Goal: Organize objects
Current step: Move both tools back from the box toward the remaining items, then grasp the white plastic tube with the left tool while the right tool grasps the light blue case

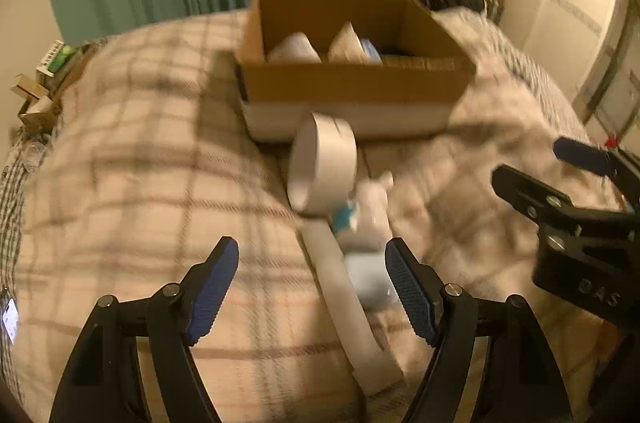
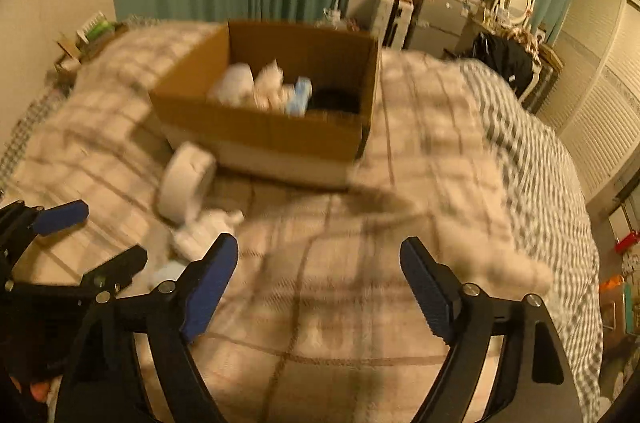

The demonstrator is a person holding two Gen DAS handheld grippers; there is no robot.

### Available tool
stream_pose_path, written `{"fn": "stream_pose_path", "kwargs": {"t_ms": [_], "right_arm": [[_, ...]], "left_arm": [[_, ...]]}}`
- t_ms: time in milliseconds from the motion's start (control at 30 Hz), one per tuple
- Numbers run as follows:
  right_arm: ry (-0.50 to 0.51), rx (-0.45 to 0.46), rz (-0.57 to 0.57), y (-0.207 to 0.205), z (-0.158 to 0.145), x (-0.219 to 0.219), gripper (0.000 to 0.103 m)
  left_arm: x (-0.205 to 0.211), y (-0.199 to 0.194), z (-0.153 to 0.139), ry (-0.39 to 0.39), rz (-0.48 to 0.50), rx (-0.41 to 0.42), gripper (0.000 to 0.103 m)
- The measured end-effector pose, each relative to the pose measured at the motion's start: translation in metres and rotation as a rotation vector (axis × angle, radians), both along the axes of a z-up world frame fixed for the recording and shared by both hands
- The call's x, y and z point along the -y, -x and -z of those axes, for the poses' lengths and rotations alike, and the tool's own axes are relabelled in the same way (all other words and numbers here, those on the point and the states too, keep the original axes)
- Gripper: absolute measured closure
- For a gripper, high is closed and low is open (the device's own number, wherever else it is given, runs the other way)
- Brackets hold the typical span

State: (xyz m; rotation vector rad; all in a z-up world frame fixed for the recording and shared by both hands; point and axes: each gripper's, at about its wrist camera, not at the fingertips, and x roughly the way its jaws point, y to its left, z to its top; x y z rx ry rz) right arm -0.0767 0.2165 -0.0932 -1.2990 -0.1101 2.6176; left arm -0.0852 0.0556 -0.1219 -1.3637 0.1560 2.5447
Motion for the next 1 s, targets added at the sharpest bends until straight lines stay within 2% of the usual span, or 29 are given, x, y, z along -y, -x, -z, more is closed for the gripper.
{"fn": "stream_pose_path", "kwargs": {"t_ms": [133,267,300,333,367,400,500,600,667,767,900,1000], "right_arm": [[0.045,0.053,-0.014,0.004,0.023,-0.002,0.02],[0.058,0.057,-0.031,0.003,0.025,0.0,0.02],[0.065,0.056,-0.029,0.003,0.025,-0.001,0.02],[0.071,0.055,-0.028,0.002,0.025,-0.002,0.02],[0.079,0.054,-0.026,0.002,0.026,-0.003,0.02],[0.086,0.052,-0.022,0.001,0.025,-0.005,0.02],[0.097,0.036,-0.022,-0.002,0.024,-0.005,0.02],[0.11,0.022,-0.023,-0.004,0.022,-0.006,0.02],[0.131,0.009,-0.033,-0.007,0.019,-0.006,0.02],[0.158,0.001,-0.061,-0.006,0.014,-0.002,0.02],[0.184,0.017,-0.119,0.0,0.013,0.012,0.02],[0.185,0.056,-0.159,0.01,0.022,0.027,0.02]], "left_arm": [[-0.01,0.002,0.025,0.057,0.027,0.06,0.029],[-0.019,0.0,0.036,0.095,0.059,0.084,0.032],[-0.02,-0.001,0.037,0.098,0.066,0.087,0.042],[-0.022,-0.003,0.038,0.095,0.078,0.089,0.062],[-0.024,-0.004,0.039,0.076,0.102,0.104,0.073],[-0.026,-0.006,0.04,0.058,0.122,0.117,0.08],[-0.024,-0.009,0.038,0.064,0.105,0.108,0.09],[-0.009,-0.008,0.029,0.01,0.043,0.111,0.093],[0.01,-0.005,0.014,-0.061,-0.02,0.103,0.093],[0.029,-0.006,-0.008,-0.103,-0.063,0.06,0.093],[0.046,-0.003,-0.032,-0.096,-0.084,0.002,0.093],[0.05,0.004,-0.033,-0.07,-0.074,0.002,0.093]]}}
